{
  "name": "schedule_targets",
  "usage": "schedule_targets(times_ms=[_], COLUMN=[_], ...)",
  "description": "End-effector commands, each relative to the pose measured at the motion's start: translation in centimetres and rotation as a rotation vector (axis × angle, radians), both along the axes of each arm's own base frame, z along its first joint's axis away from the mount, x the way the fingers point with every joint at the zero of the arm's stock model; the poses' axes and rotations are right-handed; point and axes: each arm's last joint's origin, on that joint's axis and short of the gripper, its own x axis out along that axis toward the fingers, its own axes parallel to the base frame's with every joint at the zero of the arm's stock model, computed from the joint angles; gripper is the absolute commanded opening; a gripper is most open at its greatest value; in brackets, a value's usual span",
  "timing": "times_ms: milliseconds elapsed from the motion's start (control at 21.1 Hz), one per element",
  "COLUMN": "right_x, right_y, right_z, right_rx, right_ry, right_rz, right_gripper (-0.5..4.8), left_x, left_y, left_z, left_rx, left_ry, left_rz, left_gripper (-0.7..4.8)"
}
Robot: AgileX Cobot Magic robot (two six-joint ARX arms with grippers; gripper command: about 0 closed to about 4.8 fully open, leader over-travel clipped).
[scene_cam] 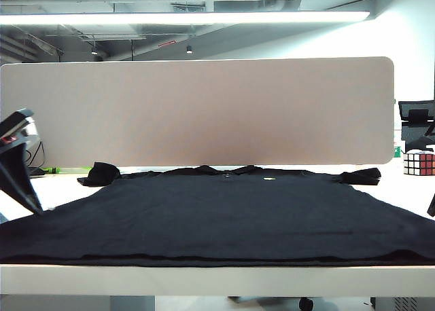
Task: Fold the bottom side of the T-shirt horizontally towards the center, about one-third of the way, then fold the sleeve back towards the center, creating a straight line along the edge of the T-shirt, and finally fold the bottom of the T-shirt up towards the top, creating a neat rectangle.
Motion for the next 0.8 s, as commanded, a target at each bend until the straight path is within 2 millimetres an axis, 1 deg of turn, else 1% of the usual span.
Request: schedule_targets(times_ms=[47,142,189,237,331,568,710,804], right_x=[-0.6,-0.6,-0.6,-0.6,-0.6,-0.8,-1.1,-1.1], right_y=[0.0,0.0,0.0,0.0,0.0,0.0,0.0,0.0], right_z=[-0.9,-0.9,-0.9,-0.9,-1.0,-1.0,-1.0,-1.0], right_rx=[-0.064,-0.064,-0.064,-0.064,-0.063,-0.063,-0.083,-0.083], right_ry=[0.073,0.074,0.074,0.077,0.08,0.094,0.116,0.117], right_rz=[-0.008,-0.008,-0.007,-0.007,-0.007,0.003,0.018,0.018], right_gripper=[2.74,2.71,2.57,2.32,2.0,1.98,1.99,1.99], left_x=[-0.8,-0.8,-0.7,-0.7,-0.8,-1.1,-2.4,-3.0], left_y=[-0.6,-0.9,-0.9,-0.8,-0.8,-0.8,-0.4,-0.3], left_z=[-1.5,-1.5,-1.5,-1.5,-1.6,-1.6,-1.9,-1.9], left_rx=[0.064,0.073,0.074,0.081,0.094,0.098,0.25,0.288], left_ry=[0.113,0.097,0.097,0.097,0.101,0.129,0.233,0.299], left_rz=[-0.018,-0.042,-0.041,-0.039,-0.036,-0.048,-0.108,-0.116], left_gripper=[2.14,2.14,2.04,1.79,1.75,1.75,1.76,1.79])
